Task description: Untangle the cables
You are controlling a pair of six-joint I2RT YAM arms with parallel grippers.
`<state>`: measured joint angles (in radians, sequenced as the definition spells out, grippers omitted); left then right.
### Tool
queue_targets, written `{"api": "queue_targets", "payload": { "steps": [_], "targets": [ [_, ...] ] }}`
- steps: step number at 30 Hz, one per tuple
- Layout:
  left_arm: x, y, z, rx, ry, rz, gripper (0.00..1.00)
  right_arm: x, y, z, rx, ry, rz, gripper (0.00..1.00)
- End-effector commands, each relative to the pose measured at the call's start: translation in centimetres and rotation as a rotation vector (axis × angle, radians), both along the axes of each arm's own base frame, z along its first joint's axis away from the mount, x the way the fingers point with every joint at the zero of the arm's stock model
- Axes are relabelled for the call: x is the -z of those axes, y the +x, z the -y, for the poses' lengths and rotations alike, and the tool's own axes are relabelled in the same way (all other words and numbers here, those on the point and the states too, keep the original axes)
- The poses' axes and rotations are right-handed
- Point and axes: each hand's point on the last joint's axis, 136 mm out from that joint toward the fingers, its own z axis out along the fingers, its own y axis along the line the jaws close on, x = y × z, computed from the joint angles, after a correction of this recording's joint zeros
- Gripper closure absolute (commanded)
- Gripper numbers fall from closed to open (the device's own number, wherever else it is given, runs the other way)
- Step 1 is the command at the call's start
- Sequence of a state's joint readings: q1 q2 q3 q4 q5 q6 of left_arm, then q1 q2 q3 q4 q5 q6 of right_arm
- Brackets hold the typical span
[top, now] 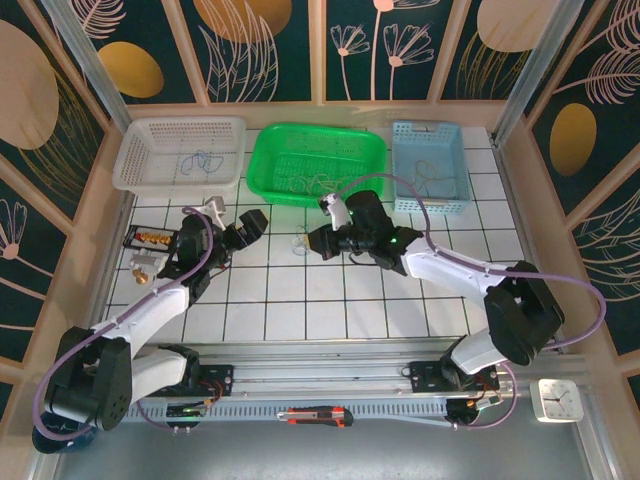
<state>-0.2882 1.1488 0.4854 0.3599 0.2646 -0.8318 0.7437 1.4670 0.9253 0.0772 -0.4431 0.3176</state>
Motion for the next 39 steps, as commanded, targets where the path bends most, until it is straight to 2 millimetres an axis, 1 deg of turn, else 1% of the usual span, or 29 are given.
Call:
{"api": "queue_targets", "payload": {
  "steps": [1,6,13,17,20,27,31,34,36,39],
  "targets": [
    [-1.1,-0.4,0.9,0.063,-0.006,0.083,0.01,-1.8,-1.0,-0.6,-0.051,0.097,-0.015,1.0],
    [-1.1,-1.3,1.9,0.136,-0.034,0.118,0.01,-1.9,-1.1,-0.5,-0.045,0.147,-0.032,1.0],
    [-0.4,-2.8,3.5,0.244,-0.07,0.134,0.03,-4.4,-1.0,0.0,-0.033,0.246,-0.024,1.0],
    [-0.8,-3.4,4.9,0.308,-0.085,0.16,0.03,-4.8,-1.2,-0.2,-0.042,0.266,-0.033,1.0],
    [-0.5,-3.7,5.8,0.333,-0.071,0.156,0.03,-4.9,-1.2,-0.2,-0.042,0.274,-0.037,1.0],
    [-0.1,-3.1,7.2,0.344,-0.051,0.146,0.03,-4.8,-1.3,-0.6,-0.051,0.282,-0.049,1.0],
    [0.0,-2.6,8.1,0.347,-0.037,0.147,0.03,-4.4,-1.9,-1.2,-0.071,0.279,-0.063,1.0],
    [0.5,-2.0,8.6,0.335,-0.019,0.134,0.03,-4.2,-2.7,-2.0,-0.098,0.282,-0.074,1.0],
    [1.4,-1.3,8.3,0.291,0.0,0.104,0.03,-4.5,-3.3,-2.4,-0.12,0.293,-0.08,1.0],
    [2.8,-0.3,7.0,0.179,0.008,0.064,0.05,-5.1,-4.1,-2.8,-0.15,0.305,-0.086,1.0]
  ]
}}
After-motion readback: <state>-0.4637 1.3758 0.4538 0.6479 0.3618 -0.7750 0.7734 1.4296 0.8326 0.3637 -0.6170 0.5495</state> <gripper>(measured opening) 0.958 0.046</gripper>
